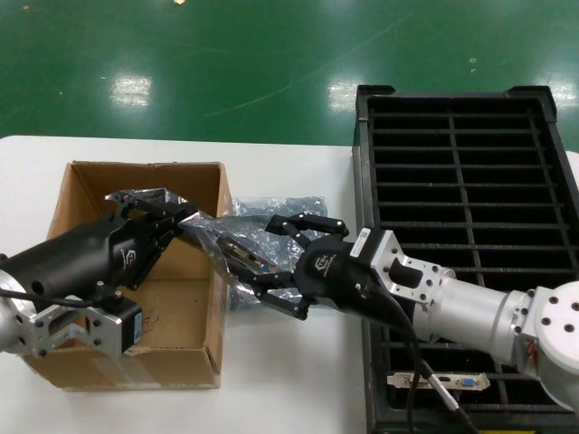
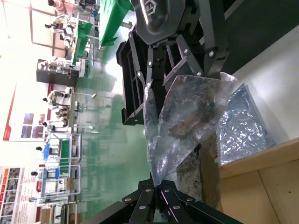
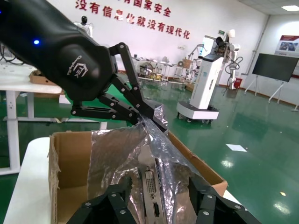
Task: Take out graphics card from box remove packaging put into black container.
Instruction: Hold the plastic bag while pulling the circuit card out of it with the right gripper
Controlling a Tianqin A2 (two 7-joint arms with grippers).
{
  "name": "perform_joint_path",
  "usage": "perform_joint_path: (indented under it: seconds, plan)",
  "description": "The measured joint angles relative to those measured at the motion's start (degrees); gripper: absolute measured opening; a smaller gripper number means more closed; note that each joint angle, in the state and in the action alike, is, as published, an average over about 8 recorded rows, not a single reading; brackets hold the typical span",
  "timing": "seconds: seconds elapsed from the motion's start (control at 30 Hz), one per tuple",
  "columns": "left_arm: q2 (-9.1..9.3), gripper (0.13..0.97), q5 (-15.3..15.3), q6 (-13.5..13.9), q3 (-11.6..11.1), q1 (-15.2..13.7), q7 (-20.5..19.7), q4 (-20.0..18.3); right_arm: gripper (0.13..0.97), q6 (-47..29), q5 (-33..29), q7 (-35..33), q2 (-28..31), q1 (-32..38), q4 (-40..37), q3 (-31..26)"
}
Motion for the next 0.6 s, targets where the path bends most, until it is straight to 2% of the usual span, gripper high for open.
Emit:
perform_joint_path:
  seconds: [0.23, 0.6]
  plan:
    - [0.0, 0.139, 0.0, 0.0, 0.0, 0.0, 0.0, 0.0, 0.411, 0.99, -0.62, 0.7, -1.61, 0.85, -1.88, -0.35]
    - [0.0, 0.139, 0.0, 0.0, 0.0, 0.0, 0.0, 0.0, 0.283, 2.93, -2.1, 0.7, -3.92, 1.67, -5.14, -0.96]
